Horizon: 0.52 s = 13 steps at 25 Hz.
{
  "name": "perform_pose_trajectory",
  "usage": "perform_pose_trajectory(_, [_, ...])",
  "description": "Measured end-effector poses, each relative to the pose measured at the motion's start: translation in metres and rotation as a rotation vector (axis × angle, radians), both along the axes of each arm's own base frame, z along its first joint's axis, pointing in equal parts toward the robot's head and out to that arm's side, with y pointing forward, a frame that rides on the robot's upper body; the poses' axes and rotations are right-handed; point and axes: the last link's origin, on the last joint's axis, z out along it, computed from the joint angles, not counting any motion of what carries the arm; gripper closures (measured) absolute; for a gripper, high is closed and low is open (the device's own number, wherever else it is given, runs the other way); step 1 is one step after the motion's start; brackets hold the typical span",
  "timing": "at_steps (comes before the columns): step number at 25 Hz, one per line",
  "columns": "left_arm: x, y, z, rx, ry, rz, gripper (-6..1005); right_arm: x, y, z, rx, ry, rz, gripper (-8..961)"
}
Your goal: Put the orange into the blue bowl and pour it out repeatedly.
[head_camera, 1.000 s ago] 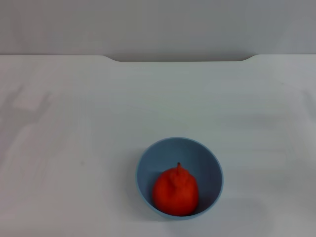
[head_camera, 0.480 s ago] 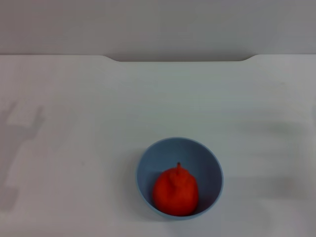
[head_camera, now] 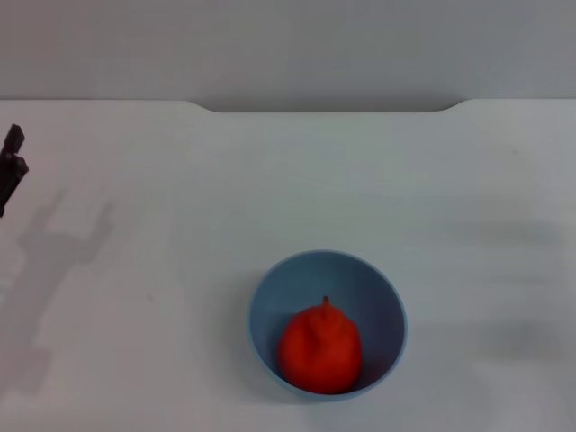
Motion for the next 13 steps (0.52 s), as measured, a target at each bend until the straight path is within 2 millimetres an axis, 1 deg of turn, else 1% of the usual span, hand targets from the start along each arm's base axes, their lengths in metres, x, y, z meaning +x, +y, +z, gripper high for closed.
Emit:
perform_pose_trajectory(7, [-0.003, -0.0044, -0.0093, -0.051, -0.035, 0.021, 227, 0.0012, -0.0002, 0.001, 0.007, 0.008, -0.007, 454])
perform_pose_trajectory(13, [-0.0029, -0.0046, -0.0104, -0.057, -0.035, 0.022, 227, 0.0031, -0.0037, -0.0005, 0.005, 0.016, -0.015, 454])
